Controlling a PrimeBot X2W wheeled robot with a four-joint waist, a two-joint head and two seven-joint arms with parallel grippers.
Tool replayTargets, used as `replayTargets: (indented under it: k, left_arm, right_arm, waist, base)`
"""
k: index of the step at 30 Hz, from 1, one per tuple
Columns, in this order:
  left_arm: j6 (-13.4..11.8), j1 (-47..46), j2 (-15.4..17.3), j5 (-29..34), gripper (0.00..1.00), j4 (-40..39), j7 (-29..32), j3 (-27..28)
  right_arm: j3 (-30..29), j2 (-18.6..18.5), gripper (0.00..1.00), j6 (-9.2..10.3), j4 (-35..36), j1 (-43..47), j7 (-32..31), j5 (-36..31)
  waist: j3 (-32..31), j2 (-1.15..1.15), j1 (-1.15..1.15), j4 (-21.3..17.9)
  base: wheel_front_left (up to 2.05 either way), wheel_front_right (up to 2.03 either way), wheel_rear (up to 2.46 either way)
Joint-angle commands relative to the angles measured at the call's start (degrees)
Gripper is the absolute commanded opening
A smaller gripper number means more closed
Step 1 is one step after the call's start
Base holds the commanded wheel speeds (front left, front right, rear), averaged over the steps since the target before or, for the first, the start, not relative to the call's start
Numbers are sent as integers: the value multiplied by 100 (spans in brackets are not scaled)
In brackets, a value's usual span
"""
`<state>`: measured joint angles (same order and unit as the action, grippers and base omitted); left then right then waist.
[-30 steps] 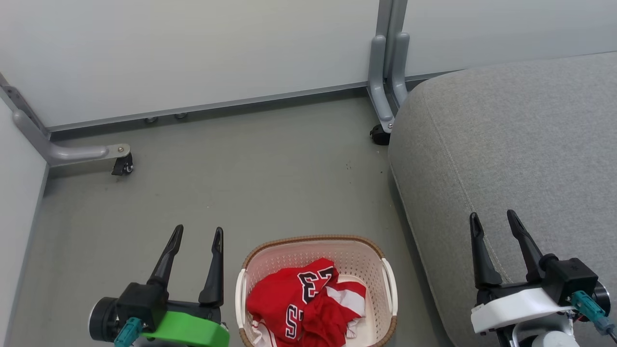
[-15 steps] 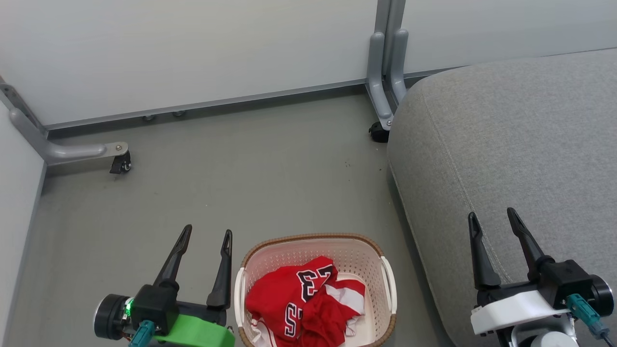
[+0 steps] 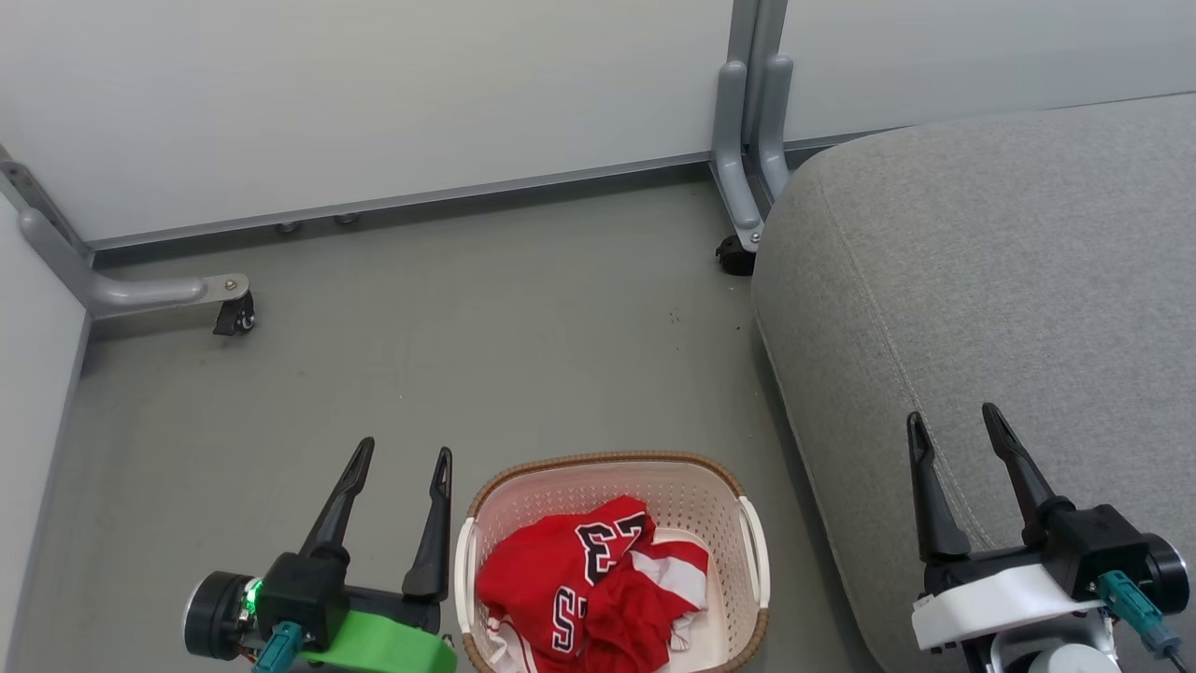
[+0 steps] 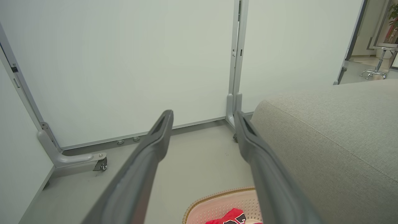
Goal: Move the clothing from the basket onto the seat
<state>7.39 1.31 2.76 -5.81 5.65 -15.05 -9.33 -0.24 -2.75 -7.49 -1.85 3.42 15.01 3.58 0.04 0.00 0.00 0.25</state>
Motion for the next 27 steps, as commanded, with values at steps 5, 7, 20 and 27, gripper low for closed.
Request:
replayTargets:
  k: [5,7,20,27]
  left_arm:
    - [19,-4,51,47,100,6,-18,-6]
    - [19,-13,49,26,100,18,-18,-23]
    - [18,-485,145,-113,100,317,-12,-504]
    - [18,-1298,397,-84,100,861,-12,-1173]
  right_arm:
    - [9,-24,100,0,55,50,26,15]
    - [8,-23,100,0,80,47,23,26]
    - [-131,-22,100,0,336,-280,23,-17]
    - [-339,-21,100,0,631,-850,23,68]
  waist:
    - [27,0,0,-9]
    - [44,0,0,-8]
    - [625,0,0,-56]
    - [1501,0,0,-256]
  base:
    - [0,0,0]
    - [0,0,0]
    - [0,0,0]
    - [0,0,0]
